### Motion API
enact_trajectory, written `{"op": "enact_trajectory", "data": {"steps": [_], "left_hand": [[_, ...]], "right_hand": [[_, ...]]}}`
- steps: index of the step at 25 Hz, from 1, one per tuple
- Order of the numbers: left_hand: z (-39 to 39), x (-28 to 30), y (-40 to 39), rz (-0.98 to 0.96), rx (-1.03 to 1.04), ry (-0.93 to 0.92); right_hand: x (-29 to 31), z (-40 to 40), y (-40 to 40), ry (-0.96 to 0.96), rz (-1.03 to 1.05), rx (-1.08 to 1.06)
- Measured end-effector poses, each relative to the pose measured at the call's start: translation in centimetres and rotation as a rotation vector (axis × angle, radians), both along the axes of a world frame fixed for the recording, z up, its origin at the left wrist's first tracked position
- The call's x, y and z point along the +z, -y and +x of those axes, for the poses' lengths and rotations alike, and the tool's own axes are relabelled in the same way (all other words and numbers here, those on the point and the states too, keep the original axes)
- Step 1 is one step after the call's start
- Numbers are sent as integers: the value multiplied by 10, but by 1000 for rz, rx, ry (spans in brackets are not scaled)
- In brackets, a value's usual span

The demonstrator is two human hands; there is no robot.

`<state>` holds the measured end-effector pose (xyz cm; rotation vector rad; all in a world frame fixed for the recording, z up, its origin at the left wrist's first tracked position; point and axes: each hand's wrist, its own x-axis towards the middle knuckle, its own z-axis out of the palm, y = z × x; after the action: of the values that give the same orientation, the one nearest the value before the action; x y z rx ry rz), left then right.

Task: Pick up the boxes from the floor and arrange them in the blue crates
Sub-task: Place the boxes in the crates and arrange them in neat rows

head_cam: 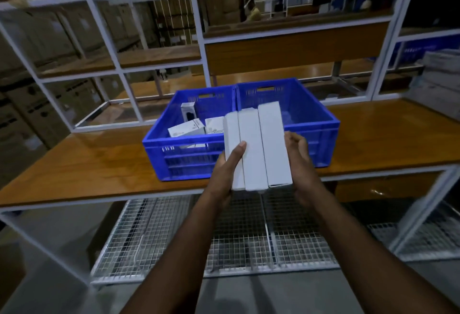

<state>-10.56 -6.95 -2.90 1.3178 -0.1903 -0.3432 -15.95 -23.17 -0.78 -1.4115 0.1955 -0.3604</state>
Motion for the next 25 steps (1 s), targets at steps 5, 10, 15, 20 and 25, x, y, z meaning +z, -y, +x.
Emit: {"op": "enact_trajectory", "data": {"steps": [5,10,15,20,25], "left_hand": [[62,39,42,99,32,168],[132,67,80,182,140,214],[214,73,105,344,129,279],[281,49,123,684,6,207],[303,30,144,1130,-79,295]], "right_hand": [[27,56,39,57,-6,-5],[56,123,67,70,-85,-61],[73,197,92,-71,-260,-121],[57,259,113,-397,-351,-65],[24,291,129,-629,-432,106]]}}
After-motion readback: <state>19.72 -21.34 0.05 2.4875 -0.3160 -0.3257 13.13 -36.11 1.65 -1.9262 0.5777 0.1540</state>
